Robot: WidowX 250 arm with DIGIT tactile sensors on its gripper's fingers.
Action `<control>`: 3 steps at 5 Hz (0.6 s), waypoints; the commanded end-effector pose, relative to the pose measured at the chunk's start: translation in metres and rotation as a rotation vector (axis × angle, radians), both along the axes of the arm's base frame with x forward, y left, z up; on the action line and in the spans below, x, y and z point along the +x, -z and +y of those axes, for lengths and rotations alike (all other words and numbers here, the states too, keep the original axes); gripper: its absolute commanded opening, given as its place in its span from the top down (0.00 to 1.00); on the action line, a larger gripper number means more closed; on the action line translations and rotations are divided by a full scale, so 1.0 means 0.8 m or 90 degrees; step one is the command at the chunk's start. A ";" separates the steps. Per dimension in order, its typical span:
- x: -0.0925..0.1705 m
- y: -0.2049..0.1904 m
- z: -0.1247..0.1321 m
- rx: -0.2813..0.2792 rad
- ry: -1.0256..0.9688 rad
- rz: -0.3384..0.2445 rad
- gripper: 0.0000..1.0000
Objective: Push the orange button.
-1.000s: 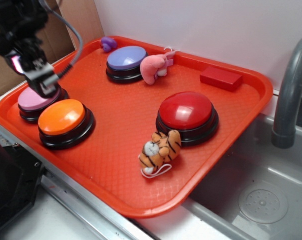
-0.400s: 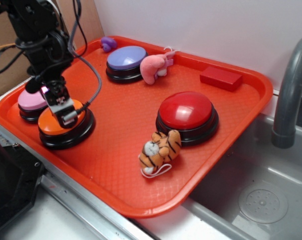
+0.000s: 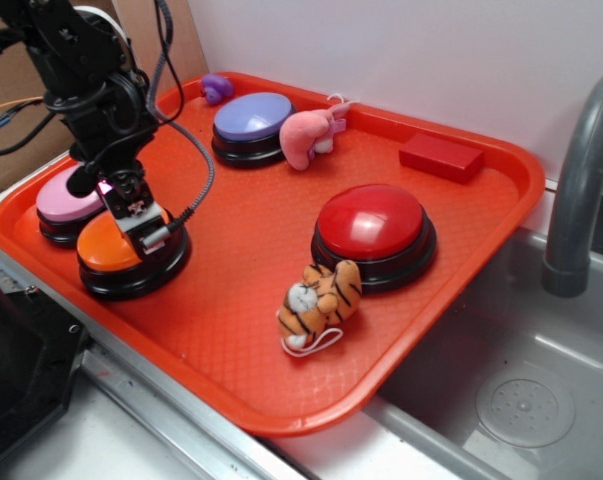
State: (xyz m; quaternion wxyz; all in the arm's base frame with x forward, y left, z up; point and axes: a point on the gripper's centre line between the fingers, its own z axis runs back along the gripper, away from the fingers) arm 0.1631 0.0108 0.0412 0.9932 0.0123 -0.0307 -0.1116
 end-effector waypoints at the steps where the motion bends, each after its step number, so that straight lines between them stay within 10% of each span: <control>1: -0.006 -0.061 -0.002 0.019 -0.014 0.025 0.00; 3: -0.013 -0.110 0.008 0.028 -0.058 0.006 0.00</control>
